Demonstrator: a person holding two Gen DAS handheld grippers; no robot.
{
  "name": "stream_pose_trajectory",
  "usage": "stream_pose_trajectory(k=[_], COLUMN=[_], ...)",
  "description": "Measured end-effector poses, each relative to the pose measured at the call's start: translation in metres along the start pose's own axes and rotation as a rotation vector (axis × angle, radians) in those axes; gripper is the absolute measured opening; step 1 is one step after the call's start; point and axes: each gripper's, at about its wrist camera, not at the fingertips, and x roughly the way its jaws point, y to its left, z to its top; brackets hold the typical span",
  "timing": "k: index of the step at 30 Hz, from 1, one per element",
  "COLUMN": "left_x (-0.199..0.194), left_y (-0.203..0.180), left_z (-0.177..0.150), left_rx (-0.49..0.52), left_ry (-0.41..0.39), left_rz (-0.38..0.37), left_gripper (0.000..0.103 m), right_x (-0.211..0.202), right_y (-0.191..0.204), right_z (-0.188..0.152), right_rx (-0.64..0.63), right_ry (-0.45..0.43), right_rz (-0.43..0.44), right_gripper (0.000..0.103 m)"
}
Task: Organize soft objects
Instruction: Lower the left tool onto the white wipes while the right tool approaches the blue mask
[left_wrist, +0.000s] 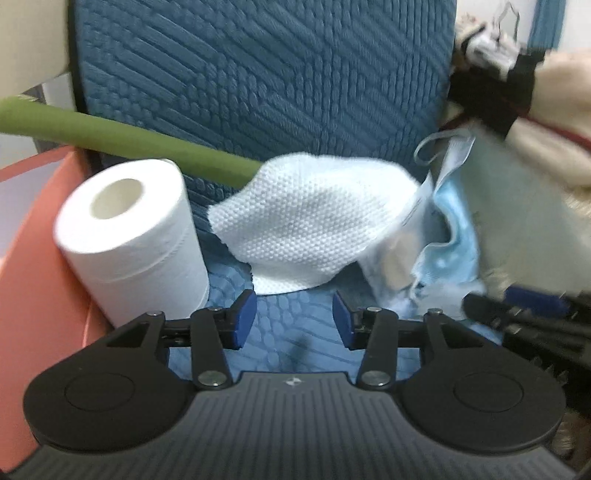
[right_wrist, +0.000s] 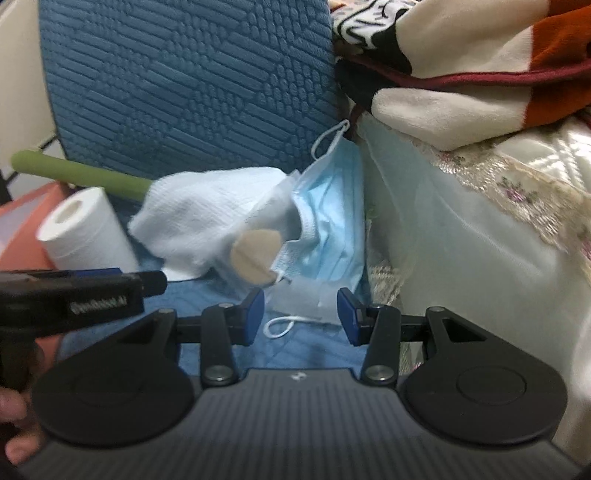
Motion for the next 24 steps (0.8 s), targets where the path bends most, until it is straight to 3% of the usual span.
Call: stream_pose_trajectory(k=[8,13,17,21,24], left_x=[0.046,0.060,0.066,0.072,0.078], left_y=[-0.012,-0.022,-0.026,-0.020,-0.012], left_z=[-0.001,0.000,0.000,0.006,0.013], left_rx=[0.127,0.197,0.223,0.178,0.122], left_ry=[-0.013,-0.066,-0.099,-0.091,-0.069], left_rz=[0.084,0.107,0.101,0.060,0.025], left_gripper=[0.066,0.066,0.066,0.063,0.048], right_x=[0.031,0.043,0.049,0.054,0.057], right_y=[-0.007,-0.013,-0.016,-0.017,-0.016], right_z=[0.010,0.013,0.012,0.009,0.008], right_rx=[-0.005,0.036,0.063,0.088,0.085], right_ry=[0.042,0.085,0.113,0.151,0.156], right_rz=[-0.063,-0.045,-0.036,-0.012,-0.019], right_gripper=[0.047,0.059,0.059,0.059,0.059])
